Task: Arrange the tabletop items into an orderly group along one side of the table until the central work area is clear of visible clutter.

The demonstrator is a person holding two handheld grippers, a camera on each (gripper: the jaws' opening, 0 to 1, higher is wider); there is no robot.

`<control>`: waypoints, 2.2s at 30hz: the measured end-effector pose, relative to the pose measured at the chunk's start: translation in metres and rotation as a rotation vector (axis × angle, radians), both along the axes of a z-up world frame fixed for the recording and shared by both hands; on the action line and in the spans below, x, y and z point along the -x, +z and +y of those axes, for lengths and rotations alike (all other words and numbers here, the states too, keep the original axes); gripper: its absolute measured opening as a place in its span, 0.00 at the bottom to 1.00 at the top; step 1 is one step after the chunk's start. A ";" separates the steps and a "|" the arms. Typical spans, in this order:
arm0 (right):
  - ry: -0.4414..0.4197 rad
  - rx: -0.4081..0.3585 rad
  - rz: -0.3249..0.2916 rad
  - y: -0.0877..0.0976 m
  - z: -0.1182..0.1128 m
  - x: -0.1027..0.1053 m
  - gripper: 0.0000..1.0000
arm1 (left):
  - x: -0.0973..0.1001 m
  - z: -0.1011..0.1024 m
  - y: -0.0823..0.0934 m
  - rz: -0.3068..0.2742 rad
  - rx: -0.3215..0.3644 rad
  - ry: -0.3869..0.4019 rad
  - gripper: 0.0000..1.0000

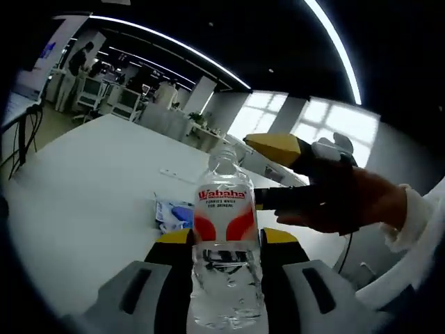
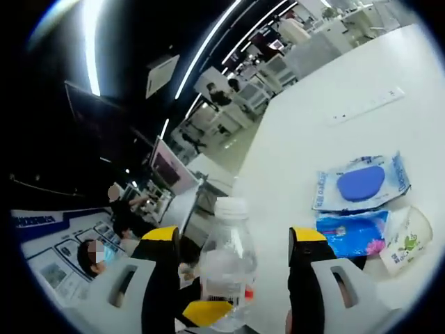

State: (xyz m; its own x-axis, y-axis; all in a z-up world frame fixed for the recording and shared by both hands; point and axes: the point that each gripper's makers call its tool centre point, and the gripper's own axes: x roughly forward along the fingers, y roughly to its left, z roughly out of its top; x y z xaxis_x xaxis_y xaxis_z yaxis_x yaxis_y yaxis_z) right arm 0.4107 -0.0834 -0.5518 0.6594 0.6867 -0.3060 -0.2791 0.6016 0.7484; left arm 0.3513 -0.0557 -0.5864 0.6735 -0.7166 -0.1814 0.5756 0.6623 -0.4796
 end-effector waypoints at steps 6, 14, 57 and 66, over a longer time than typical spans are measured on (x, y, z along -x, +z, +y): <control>0.026 -0.012 -0.026 0.006 0.011 -0.002 0.53 | 0.009 0.004 0.001 -0.034 -0.037 -0.022 0.36; 0.091 -0.021 -0.080 0.008 0.027 0.003 0.33 | 0.013 0.010 0.001 -0.061 -0.095 -0.032 0.37; 0.623 0.133 -0.637 0.054 0.072 0.055 0.18 | 0.017 0.057 -0.006 -0.239 -0.347 -0.016 0.88; 0.737 0.147 -0.715 0.060 0.071 0.029 0.19 | 0.044 0.079 -0.036 -0.249 -0.380 -0.039 0.93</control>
State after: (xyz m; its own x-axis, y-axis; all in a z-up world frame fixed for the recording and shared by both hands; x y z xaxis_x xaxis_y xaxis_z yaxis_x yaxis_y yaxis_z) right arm 0.3819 -0.0122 -0.4918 0.1514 0.9809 -0.1222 -0.9651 0.1735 0.1963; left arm 0.3070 0.0233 -0.6219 0.7034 -0.6565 -0.2726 0.6708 0.7399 -0.0510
